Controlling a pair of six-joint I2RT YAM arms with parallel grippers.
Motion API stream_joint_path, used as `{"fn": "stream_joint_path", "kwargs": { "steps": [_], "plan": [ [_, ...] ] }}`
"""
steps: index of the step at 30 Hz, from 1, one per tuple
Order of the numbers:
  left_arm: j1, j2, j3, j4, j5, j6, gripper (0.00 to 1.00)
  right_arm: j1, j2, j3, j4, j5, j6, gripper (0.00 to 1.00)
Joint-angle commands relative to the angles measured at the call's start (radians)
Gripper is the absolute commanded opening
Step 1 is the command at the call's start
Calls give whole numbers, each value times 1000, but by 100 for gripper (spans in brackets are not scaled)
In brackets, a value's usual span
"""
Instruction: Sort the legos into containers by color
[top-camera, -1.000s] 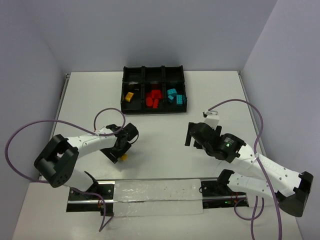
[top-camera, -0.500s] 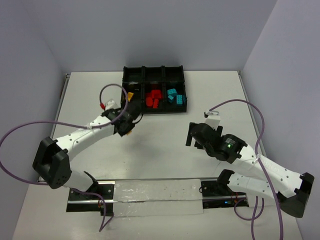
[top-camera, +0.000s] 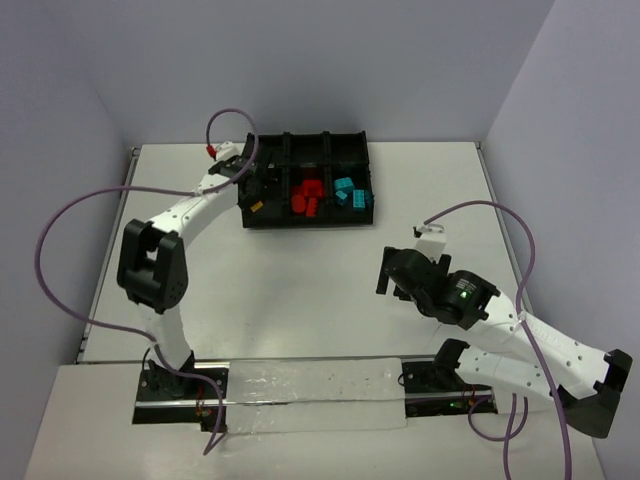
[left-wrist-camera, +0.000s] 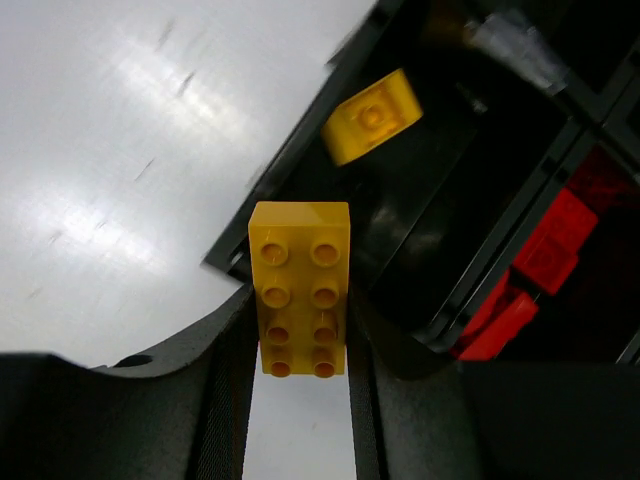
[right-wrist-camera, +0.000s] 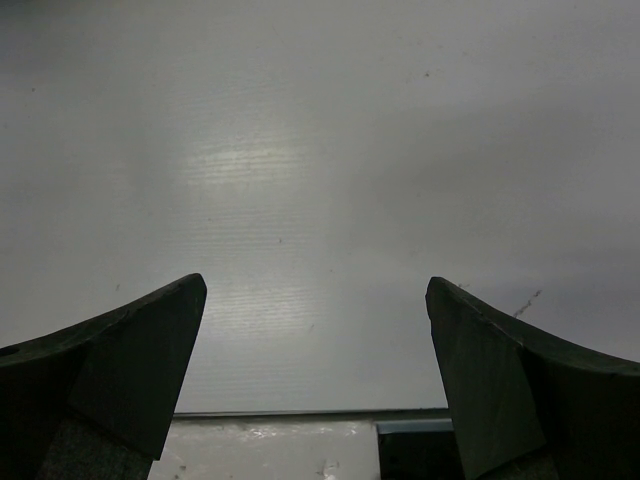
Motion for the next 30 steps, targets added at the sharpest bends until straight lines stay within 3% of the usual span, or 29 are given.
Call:
{"fn": "stream_joint_path", "kwargs": {
  "steps": [1, 3, 4, 7, 17, 21, 30],
  "plan": [
    [9, 134, 233, 15, 50, 115, 35, 10, -12, 16, -27, 49, 24, 98],
    [13, 178, 289, -12, 61, 125, 52, 11, -1, 23, -35, 54, 29, 98],
    [13, 198, 317, -27, 65, 130, 67, 12, 4, 27, -40, 58, 33, 98],
    [13, 204, 324, -23, 90, 145, 99, 13, -3, 26, -41, 59, 37, 99],
    [11, 28, 240, -44, 88, 172, 99, 15, -18, 38, -54, 92, 58, 100],
    [8, -164, 0, 98, 172, 263, 99, 14, -11, 48, -58, 131, 78, 100],
    [4, -515, -398, 179, 299, 341, 99, 14, 56, 73, -28, 151, 77, 100]
  ]
}}
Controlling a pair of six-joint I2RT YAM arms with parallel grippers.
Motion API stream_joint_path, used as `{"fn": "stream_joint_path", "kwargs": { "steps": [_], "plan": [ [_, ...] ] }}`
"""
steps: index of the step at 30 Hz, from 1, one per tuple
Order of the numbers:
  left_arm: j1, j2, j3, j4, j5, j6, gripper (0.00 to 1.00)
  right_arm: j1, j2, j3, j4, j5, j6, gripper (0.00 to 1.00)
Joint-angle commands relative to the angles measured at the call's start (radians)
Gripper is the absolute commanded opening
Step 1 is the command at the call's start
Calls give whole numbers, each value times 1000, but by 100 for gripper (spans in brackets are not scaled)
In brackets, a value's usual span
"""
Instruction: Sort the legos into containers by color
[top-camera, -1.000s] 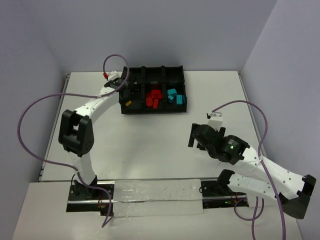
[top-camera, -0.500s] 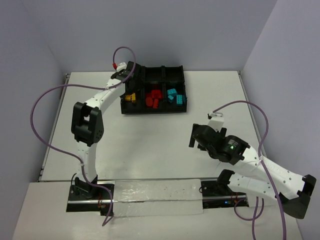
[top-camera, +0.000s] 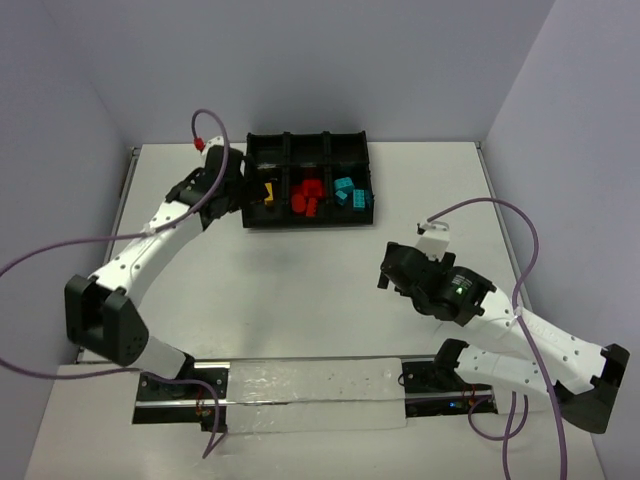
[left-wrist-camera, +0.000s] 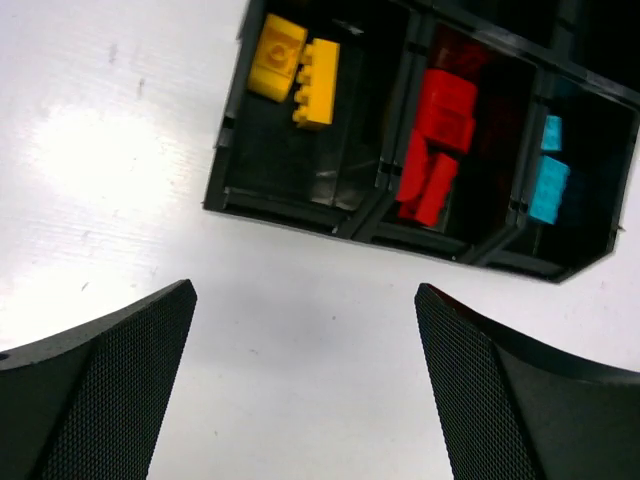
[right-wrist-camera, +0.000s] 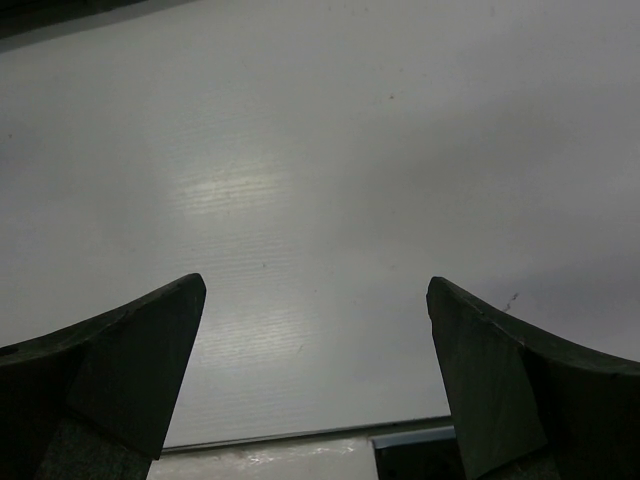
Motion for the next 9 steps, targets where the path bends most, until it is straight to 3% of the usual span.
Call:
{"fn": "stream_joint_path", "kwargs": {
  "steps": [1, 9],
  "plan": [
    [-6, -171, -185, 60, 83, 65, 99, 9, 22, 44, 14, 61, 19, 100],
    [-6, -441, -384, 37, 87, 61, 99, 10, 10, 36, 41, 63, 25, 100]
  ]
}}
